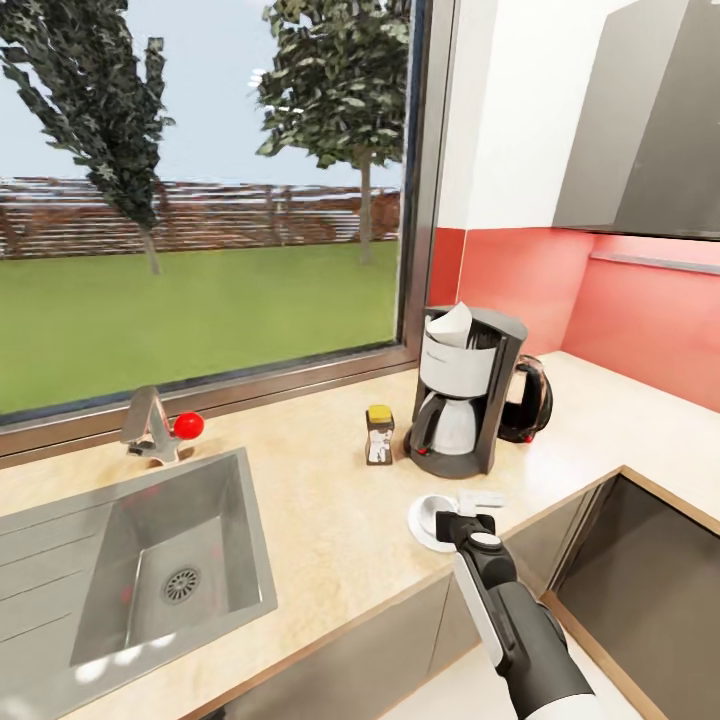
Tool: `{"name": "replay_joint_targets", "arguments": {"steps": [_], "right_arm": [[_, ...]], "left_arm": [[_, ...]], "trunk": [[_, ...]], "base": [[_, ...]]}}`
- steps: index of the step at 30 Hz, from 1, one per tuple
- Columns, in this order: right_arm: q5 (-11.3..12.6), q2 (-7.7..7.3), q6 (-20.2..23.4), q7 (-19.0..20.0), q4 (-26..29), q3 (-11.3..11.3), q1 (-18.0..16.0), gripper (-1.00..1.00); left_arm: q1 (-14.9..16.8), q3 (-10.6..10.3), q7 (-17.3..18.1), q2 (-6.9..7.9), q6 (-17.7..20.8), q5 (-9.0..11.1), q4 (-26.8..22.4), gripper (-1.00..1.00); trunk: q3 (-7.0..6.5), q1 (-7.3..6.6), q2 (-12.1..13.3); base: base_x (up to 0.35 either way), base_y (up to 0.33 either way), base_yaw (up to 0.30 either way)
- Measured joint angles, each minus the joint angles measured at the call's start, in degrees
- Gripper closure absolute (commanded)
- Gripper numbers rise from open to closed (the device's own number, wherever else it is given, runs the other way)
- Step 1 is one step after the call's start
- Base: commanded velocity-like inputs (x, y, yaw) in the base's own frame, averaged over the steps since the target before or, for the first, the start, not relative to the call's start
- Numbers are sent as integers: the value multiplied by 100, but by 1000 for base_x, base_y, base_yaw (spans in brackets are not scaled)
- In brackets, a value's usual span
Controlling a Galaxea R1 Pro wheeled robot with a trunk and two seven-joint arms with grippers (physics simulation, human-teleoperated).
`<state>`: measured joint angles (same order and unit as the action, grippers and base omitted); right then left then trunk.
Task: Set up a coffee station on the kitchen countertop: keep the coffee maker on the countertop, move the bottle of coffee from the kitchen shelf to the counter next to the coffee maker, place a paper coffee filter on top of the coffee maker, put the saucer next to the coffee maker with the coffee cup on the saucer, and place the electric kettle next to the coffee maker.
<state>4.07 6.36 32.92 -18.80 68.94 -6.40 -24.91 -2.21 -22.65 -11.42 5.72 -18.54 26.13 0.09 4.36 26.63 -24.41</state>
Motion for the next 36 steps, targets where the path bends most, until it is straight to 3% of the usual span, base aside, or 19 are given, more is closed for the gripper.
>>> {"name": "replay_joint_targets", "arguments": {"steps": [19, 20, 36], "right_arm": [[-5, -1, -12, -11, -3, -5, 0, 100], [-5, -1, -12, -12, -5, -4, 0, -100], [-6, -1, -9, -6, 21, -3, 0, -100]], "left_arm": [[0, -6, 0, 0, 3, 0, 7, -100], [0, -6, 0, 0, 4, 0, 7, -100], [0, -6, -1, 5, -5, 0, 12, -100]], "trunk": [[0, 0, 0], [0, 0, 0], [0, 0, 0]], "base": [[43, -33, 0], [0, 0, 0], [0, 0, 0]]}}
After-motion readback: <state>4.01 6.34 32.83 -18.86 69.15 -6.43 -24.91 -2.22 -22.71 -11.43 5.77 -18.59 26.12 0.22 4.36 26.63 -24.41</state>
